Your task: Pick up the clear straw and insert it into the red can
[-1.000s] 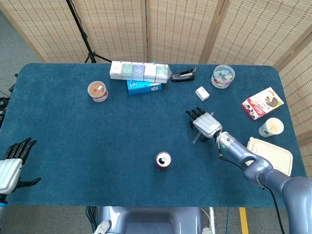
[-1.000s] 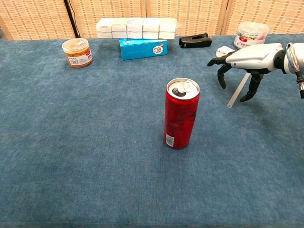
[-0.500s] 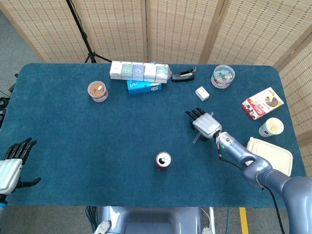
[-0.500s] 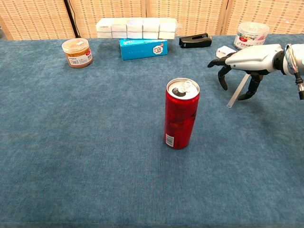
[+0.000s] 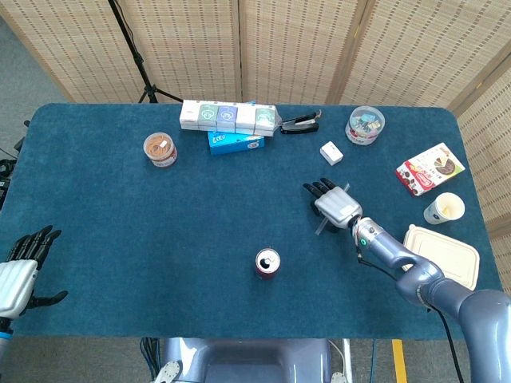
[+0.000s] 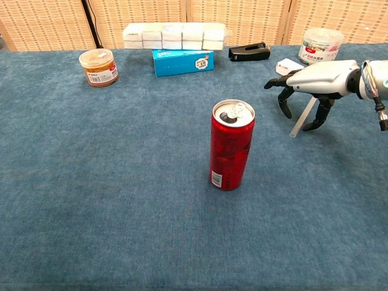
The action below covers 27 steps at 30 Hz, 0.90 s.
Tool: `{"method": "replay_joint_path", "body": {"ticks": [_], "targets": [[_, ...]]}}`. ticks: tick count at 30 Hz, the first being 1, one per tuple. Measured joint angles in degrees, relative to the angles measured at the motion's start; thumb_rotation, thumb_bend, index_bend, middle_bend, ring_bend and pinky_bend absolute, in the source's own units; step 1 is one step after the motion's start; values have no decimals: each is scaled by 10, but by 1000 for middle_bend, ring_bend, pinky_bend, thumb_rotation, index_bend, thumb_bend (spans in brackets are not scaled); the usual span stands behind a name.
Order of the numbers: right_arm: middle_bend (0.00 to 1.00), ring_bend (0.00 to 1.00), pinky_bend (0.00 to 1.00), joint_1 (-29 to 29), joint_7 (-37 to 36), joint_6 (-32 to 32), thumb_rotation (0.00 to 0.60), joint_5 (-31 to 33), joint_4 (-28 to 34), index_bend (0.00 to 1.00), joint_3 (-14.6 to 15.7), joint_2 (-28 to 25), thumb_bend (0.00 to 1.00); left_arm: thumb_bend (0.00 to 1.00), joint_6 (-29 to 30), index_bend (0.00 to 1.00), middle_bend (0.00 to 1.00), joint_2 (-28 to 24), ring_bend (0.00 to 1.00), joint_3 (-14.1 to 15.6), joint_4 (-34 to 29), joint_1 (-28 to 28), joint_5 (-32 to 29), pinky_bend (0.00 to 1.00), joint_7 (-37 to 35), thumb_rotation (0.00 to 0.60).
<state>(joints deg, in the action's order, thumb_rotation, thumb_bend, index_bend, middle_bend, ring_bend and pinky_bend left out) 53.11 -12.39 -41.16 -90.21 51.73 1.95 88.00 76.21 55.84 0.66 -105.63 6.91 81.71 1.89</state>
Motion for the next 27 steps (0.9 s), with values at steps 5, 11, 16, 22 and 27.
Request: {"method": "replay_joint_path", "body": {"ticks": [5, 11, 16, 22, 27], "targets": [[0, 0, 0, -1, 0, 0, 600, 0, -3, 480, 1, 3, 333, 81, 0, 0, 0, 0, 0, 0, 0, 0, -1, 0, 1, 600], [0, 0, 0, -1, 1, 0, 600, -2, -5, 489, 3, 5, 392, 81, -2, 0, 0, 0, 0, 0, -1, 1, -2, 0, 1, 600], [0, 0, 0, 0, 2, 1, 600, -3, -5, 494, 4, 5, 395, 81, -2, 0, 0, -1, 0, 0, -1, 1, -2, 0, 0, 600], [0, 0, 0, 0, 6, 3, 600, -2, -6, 501, 4, 7, 395, 81, -1, 0, 0, -1, 0, 0, -1, 1, -1, 0, -2, 600], [0, 0, 0, 0, 10, 3, 600, -2, -7, 521, 4, 10, 401, 81, -1, 0, 0, -1, 0, 0, -1, 1, -1, 0, -2, 600]]}}
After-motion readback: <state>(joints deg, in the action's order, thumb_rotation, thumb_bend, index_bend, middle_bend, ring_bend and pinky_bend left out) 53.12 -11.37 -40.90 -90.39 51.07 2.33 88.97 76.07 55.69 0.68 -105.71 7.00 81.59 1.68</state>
